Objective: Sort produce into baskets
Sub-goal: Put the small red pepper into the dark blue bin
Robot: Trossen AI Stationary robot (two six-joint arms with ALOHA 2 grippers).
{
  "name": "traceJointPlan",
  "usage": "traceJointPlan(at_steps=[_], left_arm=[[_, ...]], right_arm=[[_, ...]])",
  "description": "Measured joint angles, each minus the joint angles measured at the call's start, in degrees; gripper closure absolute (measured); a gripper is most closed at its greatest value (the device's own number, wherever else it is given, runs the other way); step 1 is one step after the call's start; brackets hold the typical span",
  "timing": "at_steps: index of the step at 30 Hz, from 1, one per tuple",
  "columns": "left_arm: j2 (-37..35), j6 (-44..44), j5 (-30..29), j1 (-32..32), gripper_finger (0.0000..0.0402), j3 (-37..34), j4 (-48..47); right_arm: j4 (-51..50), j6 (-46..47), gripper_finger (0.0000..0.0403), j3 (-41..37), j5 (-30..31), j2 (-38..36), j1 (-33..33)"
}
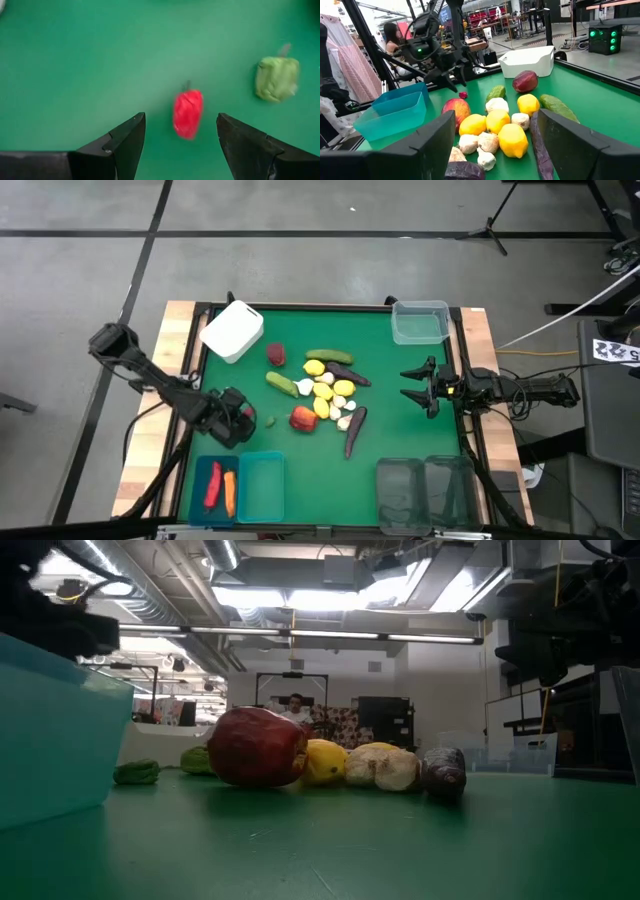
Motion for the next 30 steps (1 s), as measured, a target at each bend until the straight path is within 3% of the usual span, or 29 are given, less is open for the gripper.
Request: traceJointPlan(at_steps=[10, 18, 26, 30], left_arm=[[-0.3, 14.6, 3.5, 7.7, 0.0163, -0.1, 7.4], [-0.2, 13.4, 5.6, 8.3, 0.0163, -3.0, 7.6], [-0.4, 12.9, 6.4, 8.3, 0.0164, -7.0, 14.4], [-0.4, 12.8, 6.7, 8.2, 0.0187, -7.5, 14.6]], right_arm=[[0.0, 0.0, 0.0123, 0.0, 0.0, 0.0, 0.0], [0.0, 0.0, 0.0123, 0.0, -0.1, 0.0, 0.0], [0.0, 0.0, 0.0123, 0.0, -0.1, 0.0, 0.0], [0.0, 0.0, 0.0123, 0.0, -0.1, 0.0, 0.0]])
